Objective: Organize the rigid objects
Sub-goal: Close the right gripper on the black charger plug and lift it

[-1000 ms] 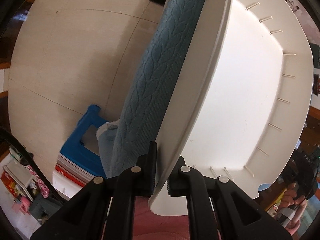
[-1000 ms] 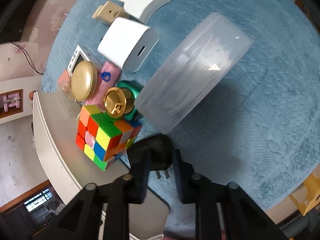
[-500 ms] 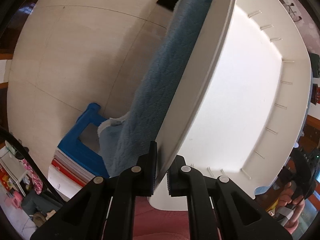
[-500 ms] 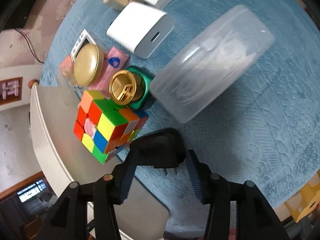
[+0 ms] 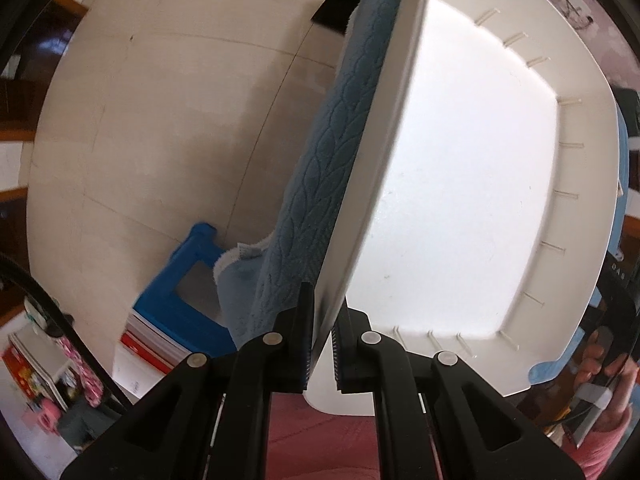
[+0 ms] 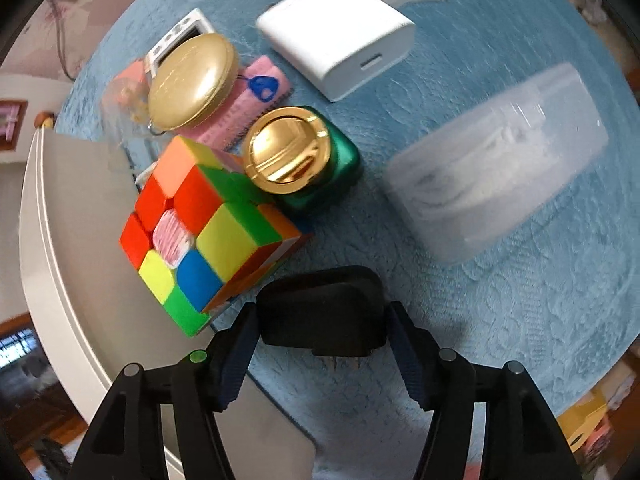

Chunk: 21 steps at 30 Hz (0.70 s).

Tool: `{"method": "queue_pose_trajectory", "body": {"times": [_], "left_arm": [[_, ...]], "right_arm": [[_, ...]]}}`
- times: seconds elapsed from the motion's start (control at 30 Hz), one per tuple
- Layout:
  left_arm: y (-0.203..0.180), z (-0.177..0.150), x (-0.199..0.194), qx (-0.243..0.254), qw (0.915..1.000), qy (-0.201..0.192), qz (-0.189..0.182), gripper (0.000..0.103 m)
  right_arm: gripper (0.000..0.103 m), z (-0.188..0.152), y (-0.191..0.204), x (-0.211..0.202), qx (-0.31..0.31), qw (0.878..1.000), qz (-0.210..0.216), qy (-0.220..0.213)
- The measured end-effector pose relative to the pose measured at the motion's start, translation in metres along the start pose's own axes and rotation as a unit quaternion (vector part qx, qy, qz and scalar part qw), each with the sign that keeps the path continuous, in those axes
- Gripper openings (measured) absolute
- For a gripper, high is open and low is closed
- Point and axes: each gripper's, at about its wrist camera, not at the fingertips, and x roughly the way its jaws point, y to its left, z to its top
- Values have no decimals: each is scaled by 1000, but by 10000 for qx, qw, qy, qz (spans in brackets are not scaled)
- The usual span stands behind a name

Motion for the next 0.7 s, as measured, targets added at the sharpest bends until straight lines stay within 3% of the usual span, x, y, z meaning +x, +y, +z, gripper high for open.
{"method": "queue_pose_trajectory", "body": {"times": [0.17,0.5,0.7], "left_arm": [[0,0,2,154,9998,-32,81,8],[-3,-1,6,722,9971,-46,237,8],[-7,-1,6,1063,9942,-60,146,8]], "right_arm": [[64,-12,12,-1,-313,9993,-126,-154],[64,-65,-10,-26,-4,9989,134,-449],[64,-107,-10,-64,-101,9920,383,-1196]]}}
